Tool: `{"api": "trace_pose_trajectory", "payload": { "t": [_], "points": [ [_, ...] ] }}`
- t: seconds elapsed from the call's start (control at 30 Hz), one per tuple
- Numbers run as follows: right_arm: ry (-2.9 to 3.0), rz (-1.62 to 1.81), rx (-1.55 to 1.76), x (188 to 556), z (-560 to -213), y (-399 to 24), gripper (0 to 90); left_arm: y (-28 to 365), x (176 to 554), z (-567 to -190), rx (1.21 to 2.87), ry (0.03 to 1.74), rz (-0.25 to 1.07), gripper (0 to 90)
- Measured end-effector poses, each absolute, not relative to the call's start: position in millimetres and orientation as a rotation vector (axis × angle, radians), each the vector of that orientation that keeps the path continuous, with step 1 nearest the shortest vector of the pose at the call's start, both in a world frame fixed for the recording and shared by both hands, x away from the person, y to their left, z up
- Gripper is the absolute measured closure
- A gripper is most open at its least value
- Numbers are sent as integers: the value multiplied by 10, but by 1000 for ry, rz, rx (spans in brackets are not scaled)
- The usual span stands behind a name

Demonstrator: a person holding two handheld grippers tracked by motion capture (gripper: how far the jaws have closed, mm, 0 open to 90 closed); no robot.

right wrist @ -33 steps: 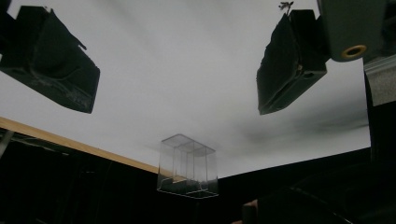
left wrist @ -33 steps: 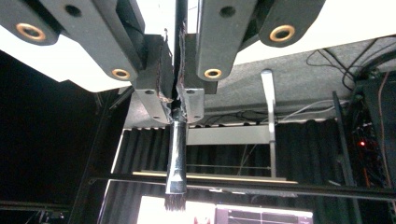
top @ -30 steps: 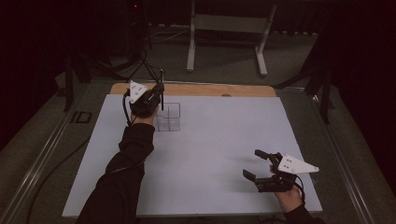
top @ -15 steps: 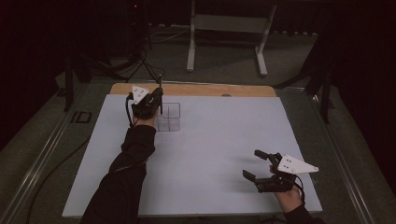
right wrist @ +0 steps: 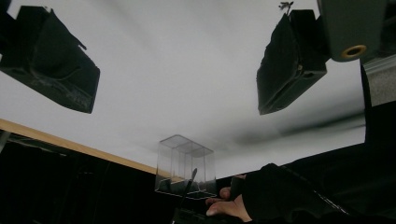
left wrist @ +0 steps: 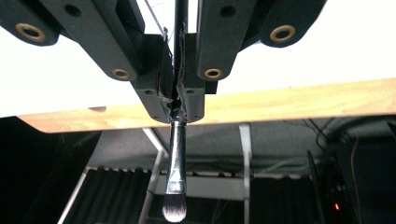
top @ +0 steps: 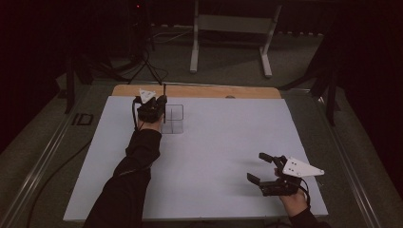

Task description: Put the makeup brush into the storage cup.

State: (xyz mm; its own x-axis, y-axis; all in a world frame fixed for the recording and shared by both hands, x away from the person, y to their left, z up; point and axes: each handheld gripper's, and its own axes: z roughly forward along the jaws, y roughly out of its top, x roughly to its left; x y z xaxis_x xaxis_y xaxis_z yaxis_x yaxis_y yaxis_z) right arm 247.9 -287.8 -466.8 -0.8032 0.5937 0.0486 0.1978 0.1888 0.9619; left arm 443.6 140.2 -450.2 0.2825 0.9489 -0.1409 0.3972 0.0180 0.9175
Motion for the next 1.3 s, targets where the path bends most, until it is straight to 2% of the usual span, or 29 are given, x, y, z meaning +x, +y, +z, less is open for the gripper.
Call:
{"api": "trace_pose_trajectory", "payload": {
  "t": [0.23,0.27,0.3,0.33,0.37,0.43,0.53,0.83,0.9,0.97,1.13,1.3],
  "points": [
    [2137,1648,744,2478,-4667,-2877,134,1349,4440,-4530,1623,1273,699,835],
    [2137,1651,745,2478,-4666,-2878,133,1343,4430,-4520,1623,1264,706,801],
    [2137,1651,745,2478,-4666,-2878,133,1332,4426,-4501,1620,1270,705,736],
    [2137,1650,746,2479,-4665,-2880,134,1323,4432,-4488,1627,1278,696,622],
    [2136,1651,745,2479,-4665,-2880,134,1313,4434,-4469,1632,1289,683,590],
    [2136,1653,747,2478,-4664,-2881,134,1294,4443,-4439,1653,1324,675,416],
    [2135,1653,748,2475,-4659,-2882,134,1297,4441,-4404,1662,1361,675,255],
    [2133,1651,752,2478,-4658,-2886,133,1324,4368,-4246,1683,1350,642,148],
    [2134,1652,754,2480,-4659,-2887,134,1345,4351,-4201,1682,1350,616,101],
    [2133,1651,756,2482,-4660,-2889,134,1381,4331,-4168,1695,1303,565,14],
    [2134,1648,763,2485,-4662,-2893,134,1415,4279,-4101,1709,1265,542,9],
    [2137,1643,764,2487,-4665,-2889,134,1461,4205,-4052,1755,1175,449,9]
  ]
}}
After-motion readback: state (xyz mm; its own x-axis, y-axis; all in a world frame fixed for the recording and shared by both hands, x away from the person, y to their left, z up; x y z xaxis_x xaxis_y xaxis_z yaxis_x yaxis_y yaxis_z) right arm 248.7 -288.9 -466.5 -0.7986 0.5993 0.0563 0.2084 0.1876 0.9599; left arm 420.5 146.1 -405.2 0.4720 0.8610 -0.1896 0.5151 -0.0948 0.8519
